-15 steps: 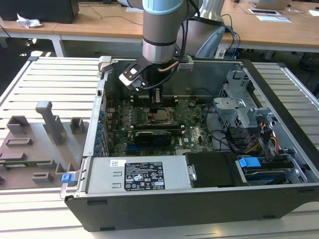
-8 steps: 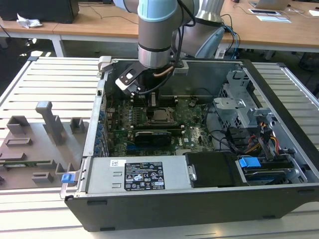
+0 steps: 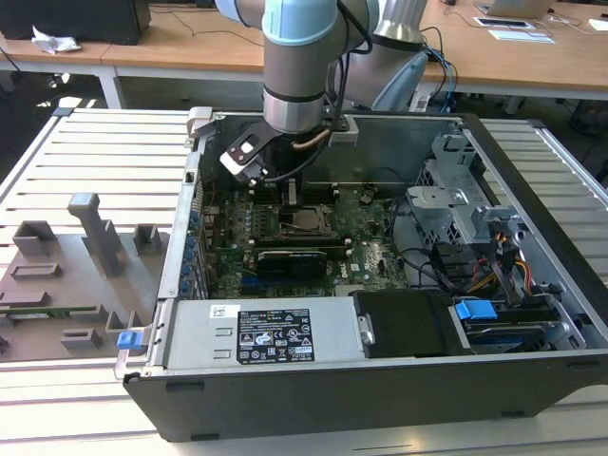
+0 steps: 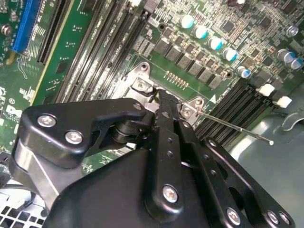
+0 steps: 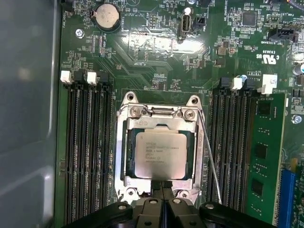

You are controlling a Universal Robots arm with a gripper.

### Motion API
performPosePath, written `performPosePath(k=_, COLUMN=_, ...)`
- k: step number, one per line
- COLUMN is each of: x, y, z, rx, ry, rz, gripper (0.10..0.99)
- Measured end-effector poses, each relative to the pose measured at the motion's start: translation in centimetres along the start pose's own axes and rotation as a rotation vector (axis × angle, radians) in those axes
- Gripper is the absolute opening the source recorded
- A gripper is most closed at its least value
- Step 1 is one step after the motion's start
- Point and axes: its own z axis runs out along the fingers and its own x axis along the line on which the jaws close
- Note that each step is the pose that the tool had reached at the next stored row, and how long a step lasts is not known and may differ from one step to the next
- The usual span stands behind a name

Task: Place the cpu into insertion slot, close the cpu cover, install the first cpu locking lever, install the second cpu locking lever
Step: 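Close the cpu cover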

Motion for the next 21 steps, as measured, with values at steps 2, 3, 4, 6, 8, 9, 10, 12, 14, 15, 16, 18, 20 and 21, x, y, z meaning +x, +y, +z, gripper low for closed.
performPosePath(k=2, x=-0.03, y=0.43, z=-0.04, rx=0.0, ry=-0.0003, rz=-0.002, gripper=0.106)
performPosePath(k=3, x=-0.05, y=0.78, z=-0.23, rx=0.0, ry=-0.0001, rz=-0.002, gripper=0.106)
performPosePath(k=4, x=-0.06, y=0.95, z=-0.64, rx=0.001, ry=-0.0001, rz=-0.002, gripper=0.106)
performPosePath(k=6, x=-0.08, y=1.37, z=-0.89, rx=0.004, ry=0.0002, rz=-0.002, gripper=0.106)
performPosePath(k=8, x=-0.17, y=2.88, z=-0.92, rx=0.022, ry=0.001, rz=-0.003, gripper=0.106)
performPosePath(k=9, x=-0.19, y=3.36, z=-0.92, rx=0.028, ry=0.0013, rz=-0.003, gripper=0.106)
performPosePath(k=10, x=-0.21, y=3.75, z=-0.92, rx=0.033, ry=0.0018, rz=-0.003, gripper=0.106)
performPosePath(k=12, x=-0.24, y=4.08, z=-1.22, rx=0.036, ry=0.0014, rz=-0.003, gripper=0.106)
performPosePath(k=14, x=-0.25, y=4.07, z=-2.39, rx=0.036, ry=0.0018, rz=-0.003, gripper=0.106)
performPosePath(k=15, x=-0.26, y=4.06, z=-2.94, rx=0.036, ry=0.0018, rz=-0.003, gripper=0.106)
performPosePath(k=16, x=-0.27, y=4.06, z=-3.45, rx=0.036, ry=0.0018, rz=-0.003, gripper=0.106)
performPosePath(k=18, x=-0.32, y=4.01, z=-6.55, rx=0.036, ry=0.0018, rz=-0.003, gripper=0.106)
performPosePath(k=20, x=-0.33, y=4.01, z=-6.86, rx=0.036, ry=0.0019, rz=-0.003, gripper=0.106)
performPosePath(k=21, x=-0.33, y=4.01, z=-6.86, rx=0.036, ry=0.002, rz=-0.003, gripper=0.106)
